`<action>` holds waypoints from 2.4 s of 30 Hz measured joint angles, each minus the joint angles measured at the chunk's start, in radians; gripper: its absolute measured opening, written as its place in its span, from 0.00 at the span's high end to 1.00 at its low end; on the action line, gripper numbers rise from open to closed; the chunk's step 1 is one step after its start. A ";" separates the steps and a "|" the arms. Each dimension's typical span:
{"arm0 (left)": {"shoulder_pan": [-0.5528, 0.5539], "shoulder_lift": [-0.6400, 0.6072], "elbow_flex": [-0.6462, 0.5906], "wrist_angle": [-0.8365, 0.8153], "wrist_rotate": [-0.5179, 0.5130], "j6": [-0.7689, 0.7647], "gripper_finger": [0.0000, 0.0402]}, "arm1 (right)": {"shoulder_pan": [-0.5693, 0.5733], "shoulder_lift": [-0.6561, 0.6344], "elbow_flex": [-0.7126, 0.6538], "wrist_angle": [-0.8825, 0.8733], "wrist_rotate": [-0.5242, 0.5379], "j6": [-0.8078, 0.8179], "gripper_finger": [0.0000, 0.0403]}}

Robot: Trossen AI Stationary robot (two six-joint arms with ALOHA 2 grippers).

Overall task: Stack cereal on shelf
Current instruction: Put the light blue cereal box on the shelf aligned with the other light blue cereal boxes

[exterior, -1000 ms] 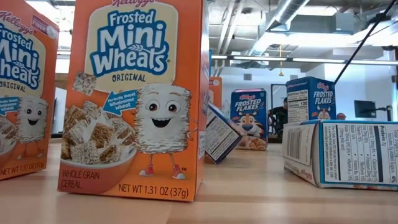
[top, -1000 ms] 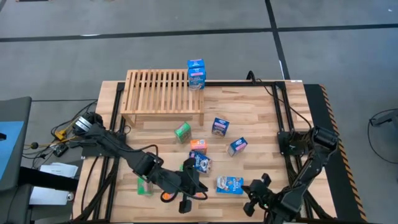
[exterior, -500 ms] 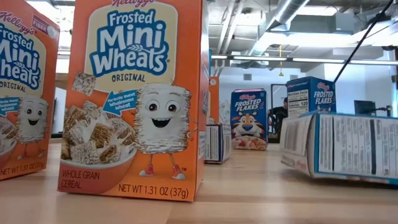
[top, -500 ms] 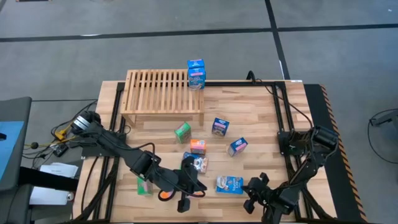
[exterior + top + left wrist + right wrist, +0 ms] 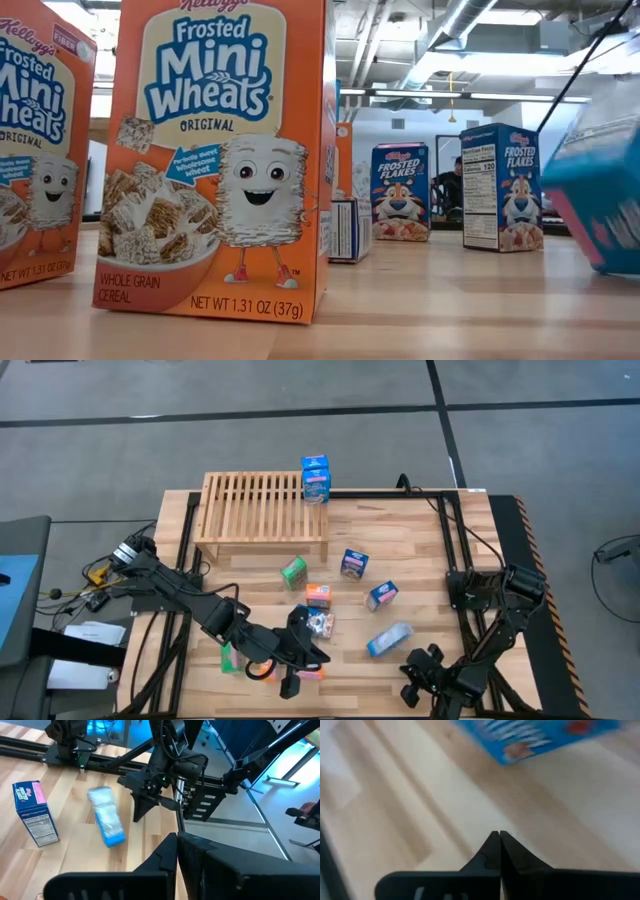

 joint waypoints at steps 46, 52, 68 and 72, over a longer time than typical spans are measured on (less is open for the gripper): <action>-0.058 -0.005 0.000 -0.105 -0.004 -0.045 0.52 | -0.440 -0.217 0.207 -0.492 -0.491 -1.462 0.28; -0.058 -0.005 0.000 -0.108 -0.009 -0.045 0.51 | -0.474 -0.190 0.195 -0.469 -0.520 -1.514 0.28; -0.058 -0.005 0.000 -0.130 -0.010 -0.068 0.51 | -0.482 -0.196 0.128 -0.384 -0.488 -1.476 0.51; -0.058 -0.005 0.000 -0.131 -0.009 -0.068 0.51 | -0.484 -0.196 0.127 -0.375 -0.490 -1.475 0.65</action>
